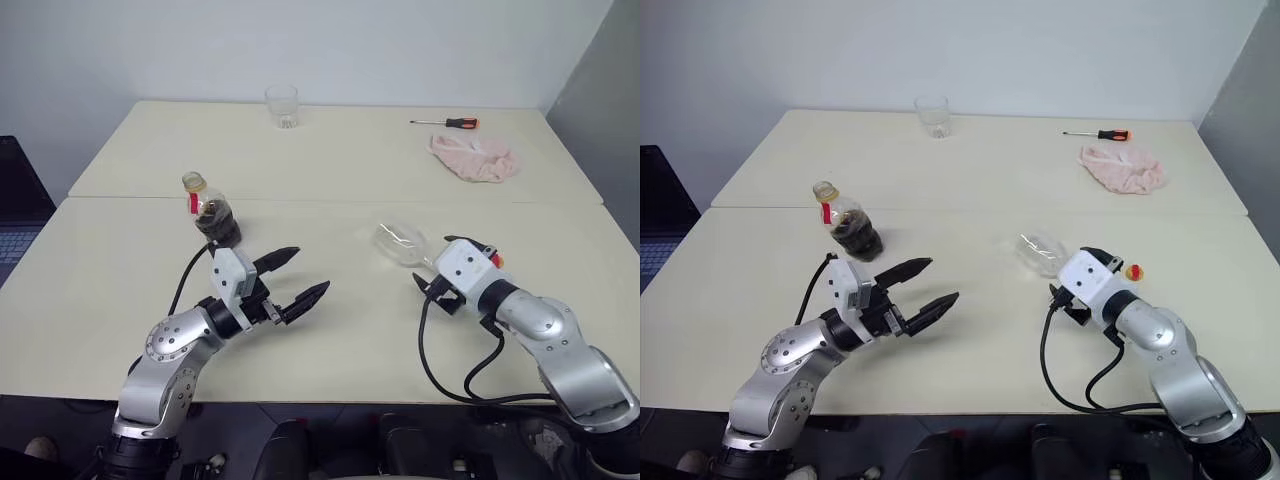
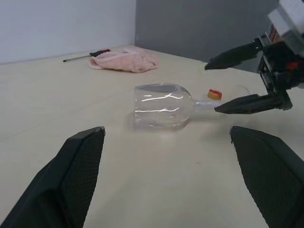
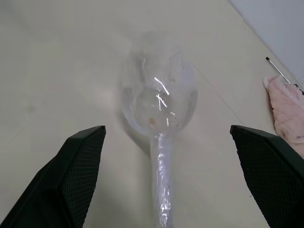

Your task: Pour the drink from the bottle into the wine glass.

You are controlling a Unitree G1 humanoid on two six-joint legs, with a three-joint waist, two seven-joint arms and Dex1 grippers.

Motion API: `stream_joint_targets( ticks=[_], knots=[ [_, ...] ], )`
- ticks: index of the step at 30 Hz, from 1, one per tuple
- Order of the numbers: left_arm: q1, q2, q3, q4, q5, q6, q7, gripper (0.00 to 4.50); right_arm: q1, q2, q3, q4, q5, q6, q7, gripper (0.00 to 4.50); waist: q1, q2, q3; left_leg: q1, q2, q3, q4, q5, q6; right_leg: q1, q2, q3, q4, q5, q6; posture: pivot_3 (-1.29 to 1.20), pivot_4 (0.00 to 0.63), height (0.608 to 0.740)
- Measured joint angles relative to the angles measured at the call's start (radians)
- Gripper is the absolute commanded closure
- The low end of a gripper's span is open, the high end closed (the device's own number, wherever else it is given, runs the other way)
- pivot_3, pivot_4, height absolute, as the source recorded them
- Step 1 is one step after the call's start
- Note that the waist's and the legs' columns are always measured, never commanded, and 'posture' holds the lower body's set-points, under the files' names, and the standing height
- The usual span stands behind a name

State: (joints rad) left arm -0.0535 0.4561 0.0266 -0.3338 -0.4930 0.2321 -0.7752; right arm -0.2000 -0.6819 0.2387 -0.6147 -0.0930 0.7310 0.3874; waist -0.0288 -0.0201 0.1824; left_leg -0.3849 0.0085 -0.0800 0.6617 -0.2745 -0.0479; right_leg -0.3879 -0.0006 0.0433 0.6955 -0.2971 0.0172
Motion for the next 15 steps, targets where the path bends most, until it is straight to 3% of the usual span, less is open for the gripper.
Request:
stream_joint_targets(
  ticks=[15],
  knots=[
    [0.095,0.018,-0.002,-0.070,-0.038,0.023,-0.057,0.03,-0.007,0.070,0.085,0.071,-0.241,0.118,-0.073,0.00,0.000,0.000,0.000,0.000,0.000,0.000,0.000,0.000,0.000,0.000,0.000,0.000,-0.001,0.000,0.000,0.00,0.150,0.740]
  ],
)
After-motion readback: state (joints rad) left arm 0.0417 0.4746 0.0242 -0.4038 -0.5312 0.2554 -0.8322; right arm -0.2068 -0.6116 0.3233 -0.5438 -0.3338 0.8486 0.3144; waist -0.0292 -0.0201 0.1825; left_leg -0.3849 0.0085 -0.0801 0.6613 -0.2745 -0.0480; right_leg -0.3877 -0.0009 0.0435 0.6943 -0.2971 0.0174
